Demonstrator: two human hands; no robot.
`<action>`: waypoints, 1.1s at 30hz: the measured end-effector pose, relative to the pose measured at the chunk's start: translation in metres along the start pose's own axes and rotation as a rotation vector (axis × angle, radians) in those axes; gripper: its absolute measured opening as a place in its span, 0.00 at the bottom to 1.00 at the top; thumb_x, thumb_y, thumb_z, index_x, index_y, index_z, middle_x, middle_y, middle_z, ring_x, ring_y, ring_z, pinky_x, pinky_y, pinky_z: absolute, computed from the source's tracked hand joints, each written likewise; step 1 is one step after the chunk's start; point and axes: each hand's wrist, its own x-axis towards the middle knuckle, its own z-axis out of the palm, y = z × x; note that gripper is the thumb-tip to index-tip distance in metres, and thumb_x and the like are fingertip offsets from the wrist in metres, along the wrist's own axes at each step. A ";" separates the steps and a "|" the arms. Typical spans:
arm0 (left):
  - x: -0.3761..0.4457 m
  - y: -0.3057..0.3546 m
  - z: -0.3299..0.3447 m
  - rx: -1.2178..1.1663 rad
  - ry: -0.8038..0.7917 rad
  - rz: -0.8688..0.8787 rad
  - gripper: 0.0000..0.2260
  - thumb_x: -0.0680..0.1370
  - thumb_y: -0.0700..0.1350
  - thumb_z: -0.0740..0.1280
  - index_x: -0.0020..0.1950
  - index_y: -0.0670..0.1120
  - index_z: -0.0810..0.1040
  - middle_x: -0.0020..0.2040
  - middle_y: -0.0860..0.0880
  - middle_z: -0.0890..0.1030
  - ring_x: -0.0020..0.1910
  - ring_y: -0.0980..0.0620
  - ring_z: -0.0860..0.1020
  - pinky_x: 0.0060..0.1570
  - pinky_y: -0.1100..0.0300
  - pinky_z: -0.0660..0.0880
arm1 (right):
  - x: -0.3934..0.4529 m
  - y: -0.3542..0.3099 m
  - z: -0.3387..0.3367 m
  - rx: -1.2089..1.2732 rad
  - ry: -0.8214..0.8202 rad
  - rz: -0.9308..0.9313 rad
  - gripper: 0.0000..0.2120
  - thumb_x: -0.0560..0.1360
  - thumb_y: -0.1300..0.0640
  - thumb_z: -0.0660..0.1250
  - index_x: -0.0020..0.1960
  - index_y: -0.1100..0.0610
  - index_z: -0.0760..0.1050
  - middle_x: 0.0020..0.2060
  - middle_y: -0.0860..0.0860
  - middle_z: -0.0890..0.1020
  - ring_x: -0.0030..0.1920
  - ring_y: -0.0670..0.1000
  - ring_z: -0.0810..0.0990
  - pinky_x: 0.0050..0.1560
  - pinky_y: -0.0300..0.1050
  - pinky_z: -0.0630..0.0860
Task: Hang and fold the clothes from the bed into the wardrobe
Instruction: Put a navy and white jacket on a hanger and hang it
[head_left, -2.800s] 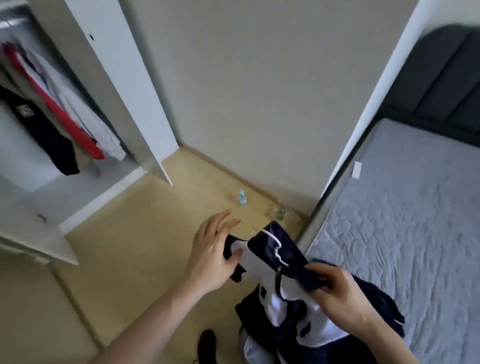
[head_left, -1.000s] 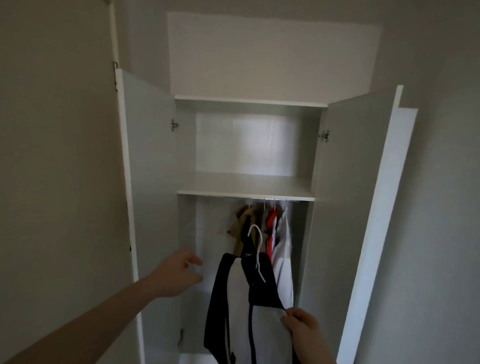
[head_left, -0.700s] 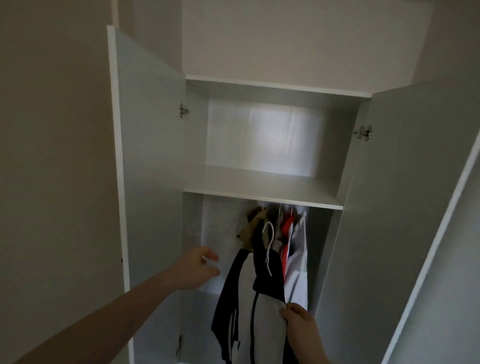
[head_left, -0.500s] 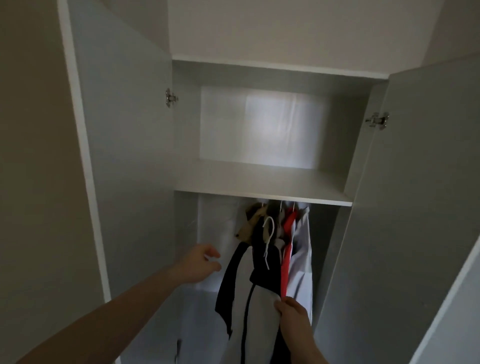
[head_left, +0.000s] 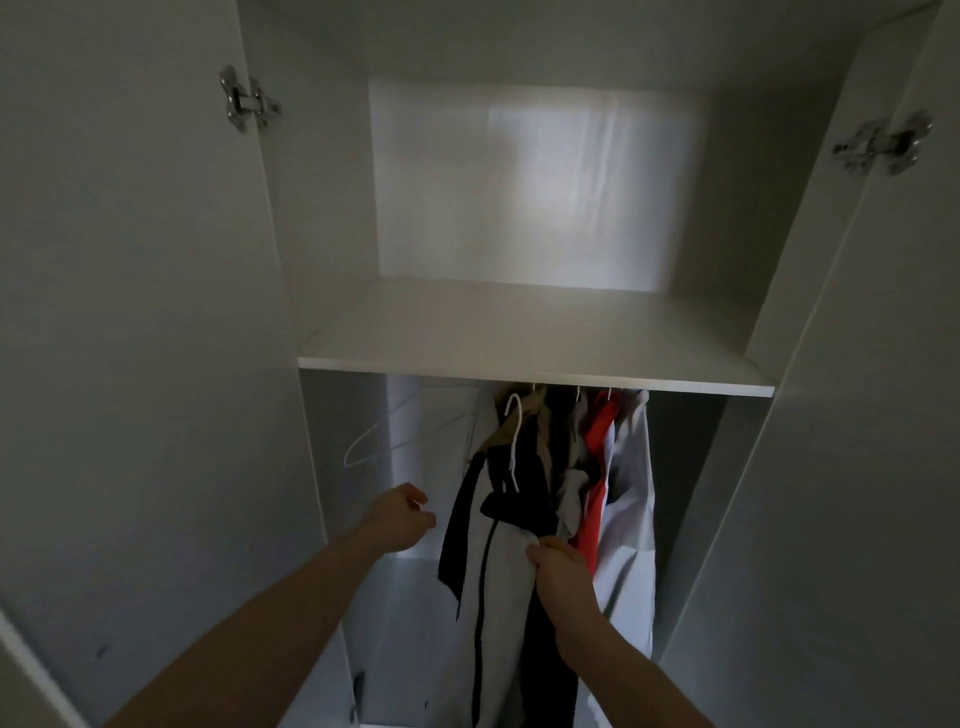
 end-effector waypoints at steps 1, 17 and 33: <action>0.010 0.002 0.003 -0.006 -0.002 -0.004 0.19 0.76 0.46 0.74 0.66 0.45 0.76 0.57 0.46 0.77 0.49 0.50 0.78 0.42 0.62 0.73 | 0.009 -0.002 0.001 0.006 -0.003 0.002 0.08 0.79 0.65 0.60 0.47 0.67 0.77 0.43 0.58 0.78 0.44 0.57 0.76 0.50 0.50 0.73; 0.202 0.032 0.025 0.005 -0.173 -0.046 0.32 0.82 0.47 0.68 0.81 0.42 0.57 0.72 0.36 0.72 0.64 0.39 0.78 0.58 0.48 0.80 | 0.100 -0.013 0.009 -0.166 0.101 0.013 0.06 0.78 0.64 0.64 0.42 0.58 0.73 0.38 0.56 0.74 0.40 0.53 0.73 0.45 0.47 0.68; 0.211 -0.029 0.020 -0.247 -0.070 -0.083 0.09 0.76 0.33 0.71 0.56 0.35 0.80 0.54 0.37 0.84 0.51 0.41 0.83 0.53 0.50 0.82 | 0.173 -0.035 0.077 -0.048 0.147 0.021 0.11 0.78 0.66 0.61 0.37 0.57 0.68 0.35 0.56 0.72 0.37 0.53 0.71 0.38 0.45 0.66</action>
